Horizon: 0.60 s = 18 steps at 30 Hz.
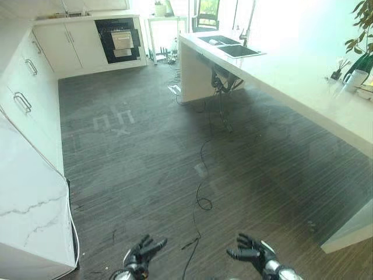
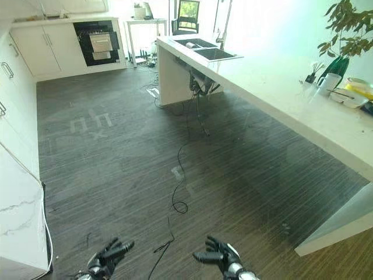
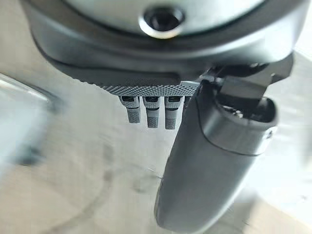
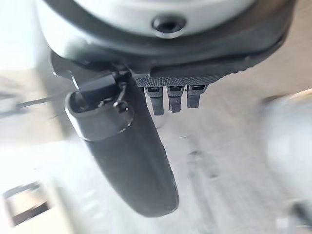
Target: Place the dishes in the dishwasher.
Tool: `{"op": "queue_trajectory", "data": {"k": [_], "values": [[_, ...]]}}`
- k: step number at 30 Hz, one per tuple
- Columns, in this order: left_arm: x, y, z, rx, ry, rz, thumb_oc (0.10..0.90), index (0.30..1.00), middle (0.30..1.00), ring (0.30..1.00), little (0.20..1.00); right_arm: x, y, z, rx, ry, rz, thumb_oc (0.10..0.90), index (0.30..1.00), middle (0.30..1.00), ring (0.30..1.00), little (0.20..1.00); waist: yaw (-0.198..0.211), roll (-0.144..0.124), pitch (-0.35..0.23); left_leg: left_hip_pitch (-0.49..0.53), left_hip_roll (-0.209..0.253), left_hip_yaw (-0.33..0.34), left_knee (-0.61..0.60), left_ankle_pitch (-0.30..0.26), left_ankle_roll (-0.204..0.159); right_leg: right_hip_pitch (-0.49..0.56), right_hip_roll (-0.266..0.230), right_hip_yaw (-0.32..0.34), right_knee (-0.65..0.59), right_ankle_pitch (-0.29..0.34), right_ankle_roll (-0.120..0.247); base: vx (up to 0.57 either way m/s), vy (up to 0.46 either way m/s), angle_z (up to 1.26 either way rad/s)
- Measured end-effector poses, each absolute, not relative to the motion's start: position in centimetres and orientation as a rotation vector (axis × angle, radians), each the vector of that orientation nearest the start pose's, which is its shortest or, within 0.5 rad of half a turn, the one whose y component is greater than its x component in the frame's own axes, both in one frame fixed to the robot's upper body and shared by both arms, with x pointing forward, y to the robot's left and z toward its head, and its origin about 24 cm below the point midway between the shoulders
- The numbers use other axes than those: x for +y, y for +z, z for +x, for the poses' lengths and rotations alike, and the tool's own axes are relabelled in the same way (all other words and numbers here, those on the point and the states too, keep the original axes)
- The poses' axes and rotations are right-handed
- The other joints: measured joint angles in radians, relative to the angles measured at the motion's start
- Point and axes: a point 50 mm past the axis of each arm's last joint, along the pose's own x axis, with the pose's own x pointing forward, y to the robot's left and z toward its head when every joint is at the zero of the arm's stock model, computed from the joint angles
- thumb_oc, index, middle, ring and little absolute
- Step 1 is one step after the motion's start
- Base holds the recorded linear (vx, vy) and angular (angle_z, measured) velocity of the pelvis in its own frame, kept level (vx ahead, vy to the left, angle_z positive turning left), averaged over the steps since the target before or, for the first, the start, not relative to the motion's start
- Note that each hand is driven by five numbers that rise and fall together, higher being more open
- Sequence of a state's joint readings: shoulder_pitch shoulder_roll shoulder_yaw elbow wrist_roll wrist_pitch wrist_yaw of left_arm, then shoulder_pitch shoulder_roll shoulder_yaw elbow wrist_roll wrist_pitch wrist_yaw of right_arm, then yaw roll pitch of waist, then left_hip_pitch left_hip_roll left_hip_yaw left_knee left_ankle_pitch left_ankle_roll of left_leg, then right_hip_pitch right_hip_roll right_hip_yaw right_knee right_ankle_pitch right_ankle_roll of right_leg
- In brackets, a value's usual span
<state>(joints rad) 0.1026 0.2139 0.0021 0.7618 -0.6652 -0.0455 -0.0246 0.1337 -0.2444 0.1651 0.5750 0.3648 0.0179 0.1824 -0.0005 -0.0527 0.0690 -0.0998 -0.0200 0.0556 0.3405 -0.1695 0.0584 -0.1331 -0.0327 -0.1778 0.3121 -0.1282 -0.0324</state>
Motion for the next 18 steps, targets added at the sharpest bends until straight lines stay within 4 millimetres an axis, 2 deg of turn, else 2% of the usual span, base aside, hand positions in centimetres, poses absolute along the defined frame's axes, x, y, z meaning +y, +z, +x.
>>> {"op": "queue_trajectory", "data": {"k": [1, 2, 3, 4, 5, 8, 9, 10, 12, 14, 15, 16, 17, 18], "values": [[23.5, -10.5, 15.4, 0.622, 0.374, -0.455, 0.8, 0.9, 0.9, 0.9, 0.9, -18.4, -8.4, 17.3, 0.621, 0.146, 0.145, 0.8, 0.9, 0.9, 0.9, 0.9, 0.005, -0.014, 0.029, 0.034, 0.0, 0.017, -0.034, 0.023, -0.016, 0.002, -0.001, 0.009, 0.016, -0.012, -0.012, 0.01, -0.259, -0.24], [24.0, -9.8, 15.5, 0.566, 0.384, -0.463, 0.8, 0.9, 0.9, 0.9, 0.9, -18.2, -7.6, 17.9, 0.574, 0.163, 0.145, 0.8, 0.9, 0.9, 0.9, 0.9, 0.012, -0.029, 0.045, 0.044, -0.006, 0.029, -0.032, 0.045, -0.046, -0.001, 0.003, 0.009, 0.029, -0.019, -0.021, 0.01, -0.221, -0.11], [24.5, -8.6, 16.2, 0.492, 0.378, -0.448, 0.8, 0.9, 0.9, 0.9, 0.9, -18.0, -6.6, 18.7, 0.519, 0.173, 0.144, 0.8, 0.9, 0.9, 0.9, 0.9, 0.013, -0.057, 0.08, -0.021, -0.015, 0.037, 0.086, 0.076, -0.098, -0.021, -0.016, 0.02, 0.058, -0.038, -0.044, 0.08, -0.104, 0.04], [24.2, -6.9, 17.6, 0.387, 0.329, -0.443, 0.8, 0.9, 0.9, 0.9, 0.9, -19.0, -5.7, 19.3, 0.467, 0.149, 0.126, 0.8, 0.9, 0.9, 0.9, 0.9, 0.037, -0.066, 0.13, -0.177, 0.007, 0.035, 0.366, 0.149, -0.138, -0.017, -0.02, 0.021, 0.075, -0.05, -0.07, 0.16, -0.017, 0.08], [24.0, -6.8, 17.3, 0.38, 0.315, -0.439, 0.8, 0.9, 0.9, 0.9, 0.9, -19.6, -5.7, 19.3, 0.465, 0.13, 0.119, 0.8, 0.9, 0.9, 0.9, 0.9, 0.038, -0.05, 0.142, -0.211, 0.027, 0.038, 0.388, 0.145, -0.129, -0.009, -0.011, 0.017, 0.071, -0.051, -0.077, 0.23, 0.059, 0.14], [23.3, -6.7, 17.3, 0.38, 0.289, -0.441, 0.8, 0.9, 0.9, 0.9, 0.9, -21.1, -5.4, 19.2, 0.465, 0.102, 0.08, 0.8, 0.9, 0.9, 0.9, 0.9, 0.024, -0.009, 0.18, -0.161, 0.088, 0.135, -0.018, 0.14, -0.13, 0.011, 0.011, 0.007, 0.046, -0.053, -0.073, 0.27, 0.214, 0.09], [22.8, -6.2, 17.6, 0.357, 0.265, -0.447, 0.8, 0.9, 0.9, 0.9, 0.9, -21.5, -5.2, 19.2, 0.461, 0.099, 0.065, 0.8, 0.9, 0.9, 0.9, 0.9, 0.027, 0.013, 0.194, -0.164, 0.12, 0.129, -0.095, 0.146, -0.134, 0.02, 0.034, 0.006, 0.036, -0.047, -0.063, 0.32, 0.249, 0.01], [22.3, -5.7, 17.7, 0.334, 0.243, -0.458, 0.8, 0.9, 0.9, 0.9, 0.9, -22.0, -4.9, 19.2, 0.451, 0.095, 0.052, 0.8, 0.9, 0.9, 0.9, 0.9, 0.029, 0.05, 0.214, -0.192, 0.172, 0.102, -0.105, 0.15, -0.141, 0.045, 0.072, 0.005, 0.021, -0.046, -0.061, 0.32, 0.231, -0.13], [22.0, -5.9, 17.1, 0.342, 0.236, -0.467, 0.8, 0.9, 0.9, 0.9, 0.9, -22.7, -4.5, 18.6, 0.439, 0.098, 0.037, 0.8, 0.9, 0.9, 0.9, 0.9, 0.031, 0.096, 0.219, -0.239, 0.209, 0.019, -0.094, 0.163, -0.154, 0.077, 0.109, 0.007, 0.015, -0.064, -0.067, 0.31, 0.217, -0.27], [22.2, -6.3, 16.3, 0.362, 0.256, -0.486, 0.8, 0.9, 0.9, 0.9, 0.9, -23.3, -4.7, 17.6, 0.464, 0.106, 0.019, 0.8, 0.9, 0.9, 0.9, 0.9, 0.023, 0.1, 0.217, -0.245, 0.21, 0.028, -0.054, 0.162, -0.149, 0.12, 0.106, 0.021, 0.027, -0.108, -0.055, 0.38, 0.282, -0.22], [22.3, -6.2, 16.4, 0.356, 0.257, -0.483, 0.8, 0.9, 0.9, 0.9, 0.9, -23.8, -4.5, 17.3, 0.47, 0.109, -0.002, 0.8, 0.9, 0.9, 0.9, 0.9, 0.019, 0.101, 0.207, -0.233, 0.206, 0.087, -0.039, 0.153, -0.125, 0.14, 0.098, 0.028, 0.028, -0.139, -0.043, 0.39, 0.313, -0.1], [22.5, -5.6, 16.6, 0.33, 0.247, -0.473, 0.8, 0.9, 0.9, 0.9, 0.9, -23.9, -3.9, 17.1, 0.446, 0.113, -0.008, 0.8, 0.9, 0.9, 0.9, 0.9, 0.01, 0.083, 0.2, -0.199, 0.177, 0.12, -0.067, 0.153, -0.112, 0.162, 0.075, 0.03, 0.036, -0.153, -0.038, 0.38, 0.32, -0.03], [22.6, -5.1, 17.0, 0.299, 0.243, -0.467, 0.8, 0.9, 0.9, 0.9, 0.9, -23.7, -3.4, 17.3, 0.419, 0.112, 0.0, 0.8, 0.9, 0.9, 0.9, 0.9, 0.005, 0.064, 0.198, -0.172, 0.142, 0.127, -0.092, 0.2, -0.087, 0.18, 0.057, 0.046, 0.039, -0.174, -0.014, 0.4, 0.345, -0.03], [22.6, -4.7, 17.5, 0.282, 0.229, -0.455, 0.8, 0.9, 0.9, 0.9, 0.9, -23.5, -3.3, 17.6, 0.407, 0.11, 0.008, 0.8, 0.9, 0.9, 0.9, 0.9, 0.012, 0.04, 0.191, -0.145, 0.106, 0.122, -0.093, 0.204, -0.06, 0.224, 0.028, 0.057, 0.01, -0.178, 0.004, 0.33, 0.279, -0.27]]}}
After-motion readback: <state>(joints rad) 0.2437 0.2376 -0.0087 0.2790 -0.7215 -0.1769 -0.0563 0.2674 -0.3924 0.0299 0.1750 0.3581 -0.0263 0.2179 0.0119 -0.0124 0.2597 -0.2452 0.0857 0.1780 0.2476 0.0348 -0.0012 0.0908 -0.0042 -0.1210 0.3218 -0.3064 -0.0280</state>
